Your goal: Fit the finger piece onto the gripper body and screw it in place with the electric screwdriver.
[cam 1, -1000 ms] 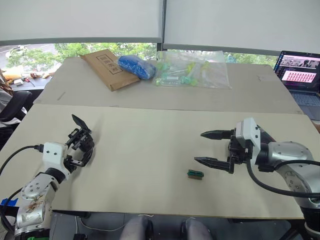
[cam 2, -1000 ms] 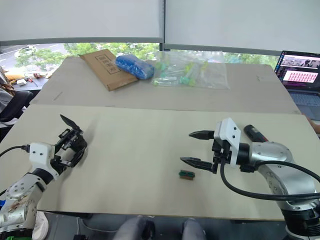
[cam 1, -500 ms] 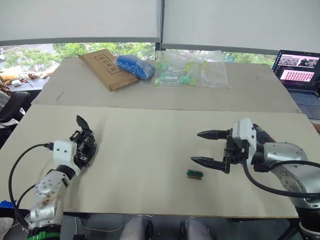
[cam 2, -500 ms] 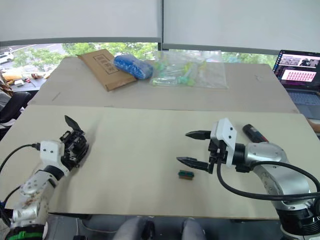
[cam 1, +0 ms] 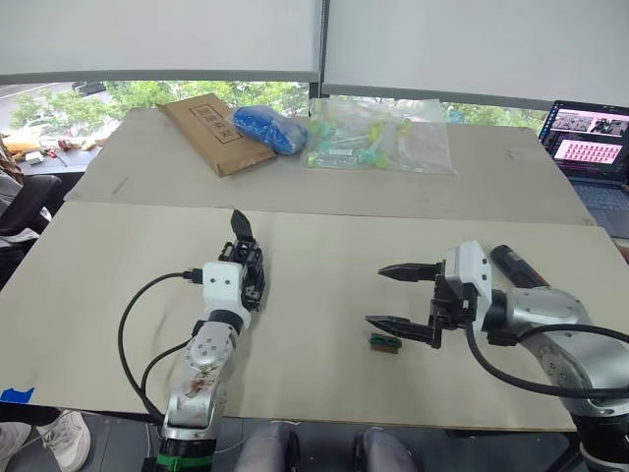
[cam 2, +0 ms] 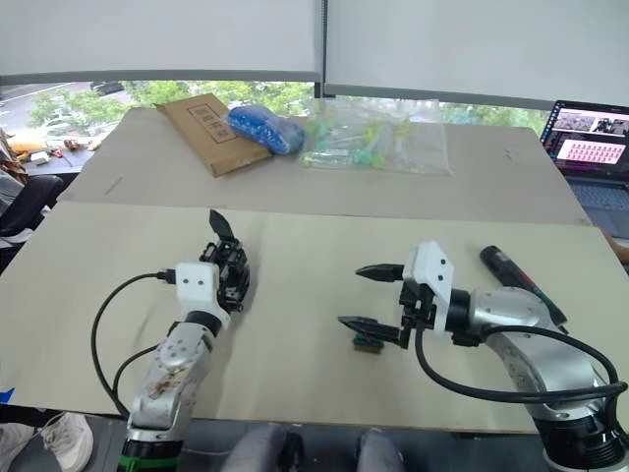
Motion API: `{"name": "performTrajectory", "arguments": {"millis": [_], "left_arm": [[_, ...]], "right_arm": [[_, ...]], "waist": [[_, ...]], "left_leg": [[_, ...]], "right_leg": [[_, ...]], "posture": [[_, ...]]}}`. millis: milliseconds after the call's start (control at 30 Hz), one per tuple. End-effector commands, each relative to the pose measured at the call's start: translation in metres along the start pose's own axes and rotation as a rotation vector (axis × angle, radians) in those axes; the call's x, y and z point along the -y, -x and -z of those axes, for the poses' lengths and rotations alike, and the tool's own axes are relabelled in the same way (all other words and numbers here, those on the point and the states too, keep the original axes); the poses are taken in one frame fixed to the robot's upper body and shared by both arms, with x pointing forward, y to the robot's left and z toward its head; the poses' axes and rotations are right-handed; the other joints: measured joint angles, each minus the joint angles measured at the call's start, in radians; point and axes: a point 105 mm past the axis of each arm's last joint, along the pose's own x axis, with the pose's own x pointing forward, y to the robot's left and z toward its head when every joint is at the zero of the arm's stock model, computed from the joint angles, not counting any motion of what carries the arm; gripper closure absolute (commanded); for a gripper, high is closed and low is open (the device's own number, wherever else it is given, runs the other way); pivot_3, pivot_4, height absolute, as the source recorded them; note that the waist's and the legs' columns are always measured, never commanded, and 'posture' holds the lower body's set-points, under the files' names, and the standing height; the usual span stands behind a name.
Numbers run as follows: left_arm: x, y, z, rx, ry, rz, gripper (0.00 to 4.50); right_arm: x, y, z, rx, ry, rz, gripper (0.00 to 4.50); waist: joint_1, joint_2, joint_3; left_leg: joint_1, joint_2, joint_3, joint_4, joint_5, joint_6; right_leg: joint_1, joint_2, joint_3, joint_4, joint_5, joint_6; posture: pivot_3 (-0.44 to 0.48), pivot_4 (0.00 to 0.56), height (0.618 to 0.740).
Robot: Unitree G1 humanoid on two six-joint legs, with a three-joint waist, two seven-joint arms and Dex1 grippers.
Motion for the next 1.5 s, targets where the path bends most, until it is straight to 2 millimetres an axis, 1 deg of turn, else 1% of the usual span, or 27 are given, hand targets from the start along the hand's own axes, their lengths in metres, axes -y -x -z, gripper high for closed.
{"name": "performTrajectory", "arguments": {"millis": [33,67,100,133,167,267,300,400,500,567,633,767,933,1167,1200,1233,1300,1333,1500], "left_arm": [[0.003,-0.003,-0.019,0.090,0.034,0.037,2.11],[0.003,-0.001,-0.017,0.085,0.047,0.056,1.10],[0.002,0.001,-0.015,0.077,0.060,0.078,0.75],[-0.002,0.006,-0.012,0.061,0.070,0.116,0.31],[-0.005,0.010,-0.009,0.051,0.076,0.141,0.05],[-0.012,0.023,-0.005,0.021,0.063,0.259,0.05],[-0.017,0.028,-0.002,-0.009,0.046,0.323,0.05],[-0.025,0.034,0.000,-0.053,0.005,0.444,0.05],[-0.039,0.030,-0.004,-0.070,-0.074,0.560,0.05],[-0.043,0.029,-0.001,-0.092,-0.175,0.686,0.05],[-0.045,0.025,-0.001,-0.097,-0.256,0.752,0.05],[-0.050,0.005,-0.012,-0.036,-0.303,0.753,0.05],[-0.053,-0.006,-0.017,-0.021,-0.303,0.765,0.05],[-0.053,-0.020,-0.015,-0.011,-0.298,0.759,0.05],[-0.053,-0.019,-0.014,-0.010,-0.300,0.765,0.59],[-0.052,-0.018,-0.014,-0.005,-0.301,0.775,0.89],[-0.048,-0.016,-0.016,0.008,-0.286,0.789,1.84],[-0.045,-0.016,-0.017,0.015,-0.279,0.796,2.22],[-0.018,-0.008,-0.023,0.054,-0.246,0.856,2.22]], "right_arm": [[0.000,-0.002,-0.009,0.028,0.048,-0.002,0.00],[0.000,-0.002,-0.009,0.029,0.049,-0.001,0.00],[0.000,-0.003,-0.009,0.030,0.049,0.000,0.00],[0.000,-0.003,-0.009,0.033,0.050,0.002,0.00],[0.000,-0.004,-0.009,0.034,0.050,0.004,0.00],[0.000,-0.004,-0.009,0.035,0.051,0.006,0.00],[-0.001,-0.004,-0.008,0.035,0.052,0.007,0.00],[0.000,-0.004,-0.008,0.036,0.055,0.010,0.00],[0.000,-0.005,-0.009,0.039,0.057,0.012,0.00],[-0.001,-0.006,-0.010,0.040,0.058,0.004,0.00],[-0.002,-0.006,-0.010,0.037,0.061,-0.005,0.00],[-0.003,-0.004,-0.009,0.028,0.067,-0.008,0.00],[-0.004,-0.001,-0.008,0.022,0.063,0.005,0.00],[-0.004,0.001,-0.007,0.017,0.062,0.015,0.00],[-0.004,0.002,-0.007,0.016,0.063,0.016,0.00],[-0.003,0.002,-0.007,0.015,0.065,0.018,0.00],[-0.002,0.003,-0.007,0.010,0.072,0.025,0.00],[-0.001,0.004,-0.007,0.008,0.073,0.027,0.00],[-0.001,0.009,-0.007,0.001,0.074,0.036,0.00]], "waist": [[0.001,0.000,0.000],[0.002,0.000,0.000],[0.003,0.000,0.000],[0.002,0.000,0.000],[0.000,0.000,0.000],[-0.010,0.000,0.000],[-0.011,0.000,0.000],[-0.012,0.001,0.000],[-0.008,0.001,0.000],[-0.007,0.001,0.000],[-0.009,0.001,0.000],[-0.009,0.001,0.000],[-0.011,0.001,0.000],[-0.010,0.001,0.000],[-0.011,0.001,0.000],[-0.011,0.001,0.000],[-0.011,0.001,0.000],[-0.011,0.001,0.000],[-0.007,0.001,0.000]], "left_leg": [[0.000,0.000,0.000,0.000,0.000,0.000],[0.000,0.000,0.000,0.000,0.000,0.000],[0.000,0.000,0.000,0.000,0.000,0.000],[0.000,0.000,0.000,0.000,0.000,0.000],[0.000,0.000,0.000,0.000,0.000,0.000],[0.001,0.000,0.000,0.000,0.000,0.000],[0.001,0.001,0.000,0.000,0.000,0.000],[0.002,0.001,0.000,0.000,0.000,0.000],[0.002,0.000,-0.001,0.000,0.000,0.000],[0.002,0.000,0.000,0.000,0.000,0.000],[0.002,0.000,0.000,0.000,0.000,0.000],[0.001,-0.001,0.001,0.000,0.000,0.000],[0.001,0.000,0.002,0.000,0.000,0.000],[0.001,0.000,0.002,0.000,0.000,0.000],[0.001,-0.001,0.002,0.000,0.000,0.000],[0.001,0.000,0.002,0.000,0.000,0.000],[0.001,0.000,0.002,0.000,0.000,0.000],[0.001,0.000,0.002,0.000,0.000,0.000],[0.000,-0.001,0.002,0.000,0.000,0.000]], "right_leg": [[0.000,0.000,0.000,0.000,0.000,0.000],[0.000,0.000,0.000,0.000,0.000,0.000],[0.000,-0.001,0.000,0.000,0.000,0.000],[0.000,-0.002,0.000,0.000,0.000,0.000],[0.000,-0.002,0.000,0.000,0.000,0.000],[0.000,-0.002,0.000,0.000,0.000,0.000],[0.000,-0.002,0.000,0.000,0.000,0.000],[0.000,-0.002,0.000,0.001,0.000,-0.001],[0.000,-0.002,0.000,0.001,0.000,-0.001],[0.000,-0.002,0.000,0.001,0.000,-0.001],[0.000,0.000,-0.001,0.001,0.000,-0.001],[0.000,0.001,-0.001,0.001,0.000,-0.001],[0.000,0.002,-0.001,0.002,0.000,0.000],[0.000,0.002,-0.001,0.002,0.000,0.000],[0.000,0.002,-0.001,0.003,0.000,0.000],[0.000,0.002,-0.001,0.003,0.000,0.000],[0.000,0.002,-0.001,0.003,0.000,0.000],[0.000,0.002,-0.001,0.003,0.000,0.000],[0.000,0.002,-0.001,0.003,0.000,0.000]], "posture": [[0.000,0.150,0.740],[0.000,0.150,0.740],[0.000,0.150,0.740],[0.000,0.150,0.740],[0.000,0.150,0.740],[0.000,0.150,0.740],[0.000,0.150,0.740],[0.000,0.150,0.740],[0.000,0.150,0.740],[0.000,0.150,0.740],[0.000,0.150,0.740],[0.000,0.150,0.740],[0.000,0.150,0.740],[0.000,0.150,0.740],[0.000,0.150,0.740],[0.000,0.150,0.740],[0.000,0.150,0.740],[0.000,0.150,0.740],[0.000,0.150,0.740]]}}
